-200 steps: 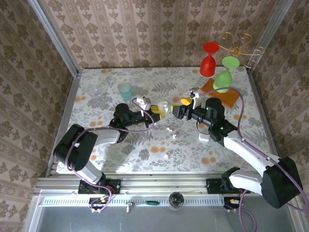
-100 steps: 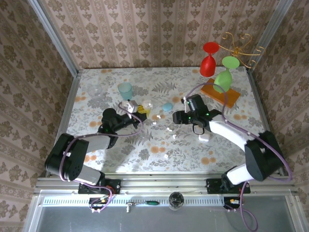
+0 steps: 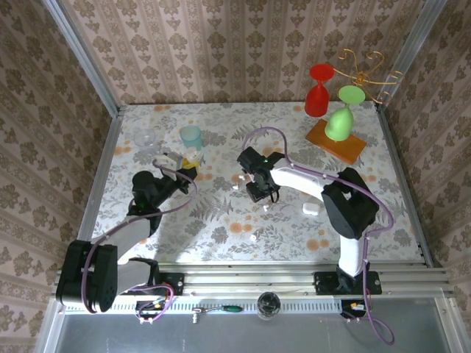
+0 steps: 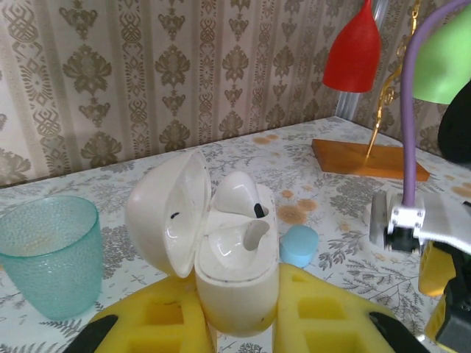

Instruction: Insert wireless bluetooth earbuds into charging case

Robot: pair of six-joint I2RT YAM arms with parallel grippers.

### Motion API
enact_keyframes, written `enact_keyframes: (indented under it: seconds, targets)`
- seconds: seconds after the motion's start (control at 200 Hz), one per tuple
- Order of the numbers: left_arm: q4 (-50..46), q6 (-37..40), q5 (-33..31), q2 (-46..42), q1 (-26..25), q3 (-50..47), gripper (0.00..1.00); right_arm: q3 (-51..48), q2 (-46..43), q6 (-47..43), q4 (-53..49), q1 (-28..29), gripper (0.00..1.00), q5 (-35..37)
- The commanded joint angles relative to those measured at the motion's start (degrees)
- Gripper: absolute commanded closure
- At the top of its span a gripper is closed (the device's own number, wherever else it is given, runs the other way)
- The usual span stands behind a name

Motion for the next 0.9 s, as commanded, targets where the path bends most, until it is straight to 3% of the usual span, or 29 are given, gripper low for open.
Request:
enact_keyframes:
  seconds: [0.0,0.495,0.895]
  targets:
    - [-2.4,1.76,-1.47,-0.94,0.34,0.03,1.0,3.97,3.71,-3.03,-7.46,0.99,0.51,3.91]
    - [-2.28,2.3,-0.48,-0.35,-0.06,-0.49,1.0,13.12,11.98,-6.13,-10.74,1.63,0.61,2.59]
    - [-2.22,2.29,0.39,0.45,-0.66,-0.14,1.0,14.54,14.81,-4.79,-11.75,1.49,0.69,3.98]
